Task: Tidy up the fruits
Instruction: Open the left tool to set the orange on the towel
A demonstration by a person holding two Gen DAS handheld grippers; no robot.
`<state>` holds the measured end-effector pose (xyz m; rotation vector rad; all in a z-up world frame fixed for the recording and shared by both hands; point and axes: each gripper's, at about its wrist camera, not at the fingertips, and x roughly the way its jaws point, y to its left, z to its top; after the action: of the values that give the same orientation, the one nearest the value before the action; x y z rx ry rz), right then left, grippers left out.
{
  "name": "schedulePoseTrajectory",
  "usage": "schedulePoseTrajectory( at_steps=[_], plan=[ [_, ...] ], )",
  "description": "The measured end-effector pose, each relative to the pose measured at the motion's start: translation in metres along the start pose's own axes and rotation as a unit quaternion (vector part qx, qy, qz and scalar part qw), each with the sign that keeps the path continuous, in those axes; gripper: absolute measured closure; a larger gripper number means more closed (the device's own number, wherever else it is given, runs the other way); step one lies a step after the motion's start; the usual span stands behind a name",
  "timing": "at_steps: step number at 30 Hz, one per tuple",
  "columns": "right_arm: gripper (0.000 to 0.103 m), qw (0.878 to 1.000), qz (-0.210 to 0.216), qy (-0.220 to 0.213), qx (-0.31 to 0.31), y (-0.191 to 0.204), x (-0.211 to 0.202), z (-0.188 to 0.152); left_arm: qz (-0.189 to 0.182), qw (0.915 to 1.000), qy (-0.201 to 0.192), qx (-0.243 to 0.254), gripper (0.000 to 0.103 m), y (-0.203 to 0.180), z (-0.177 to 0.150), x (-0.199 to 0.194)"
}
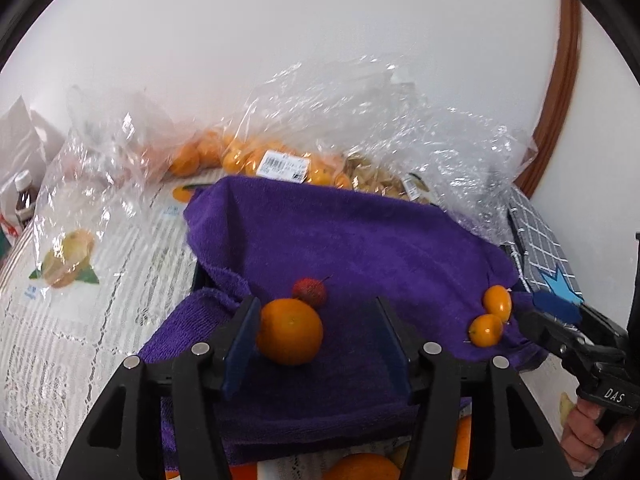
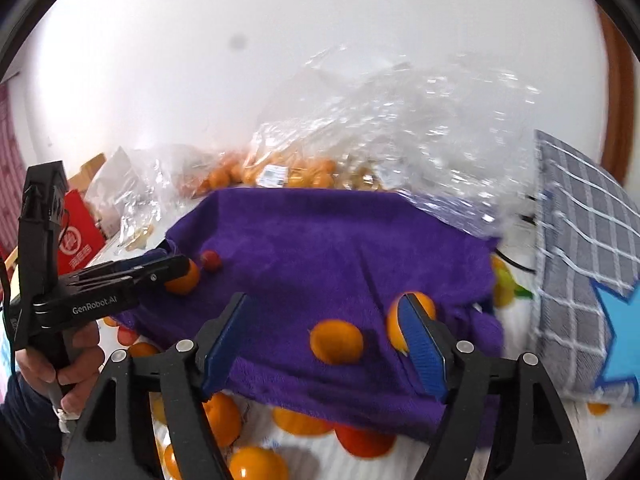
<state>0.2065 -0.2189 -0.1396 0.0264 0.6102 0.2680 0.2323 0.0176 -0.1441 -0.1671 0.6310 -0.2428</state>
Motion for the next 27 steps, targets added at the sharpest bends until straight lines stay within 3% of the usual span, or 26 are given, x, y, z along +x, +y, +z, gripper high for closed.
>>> schedulePoseTrajectory(
  at_steps=[7, 12, 16, 19, 27],
  plan=[
    [0.028, 0.998, -0.055, 0.012, 0.026, -0.007, -0.037, -0.025, -0.018, 0.9992, -0.028, 0.020, 0.042, -0.010, -0.001, -0.012],
    [0.028, 0.998, -0.055, 0.005, 0.025, -0.003, -0.068, -0.040, -0.037, 0.9979, -0.054, -0.001, 0.037, 0.000, -0.002, -0.024],
    [0.031, 0.997, -0.077, 0.000, 0.018, 0.005, -0.081, -0.050, -0.024, 0.9966, -0.079, -0.001, 0.037, 0.005, -0.006, -0.041],
    [0.044, 0.996, -0.072, 0.035, 0.039, 0.002, -0.082, -0.054, -0.021, 0.9953, -0.095, -0.001, 0.037, 0.008, -0.011, -0.053],
    [0.045, 0.997, -0.068, 0.036, 0.013, 0.019, -0.097, -0.066, 0.004, 0.9960, -0.089, 0.009, 0.037, 0.010, -0.031, -0.071]
  ],
)
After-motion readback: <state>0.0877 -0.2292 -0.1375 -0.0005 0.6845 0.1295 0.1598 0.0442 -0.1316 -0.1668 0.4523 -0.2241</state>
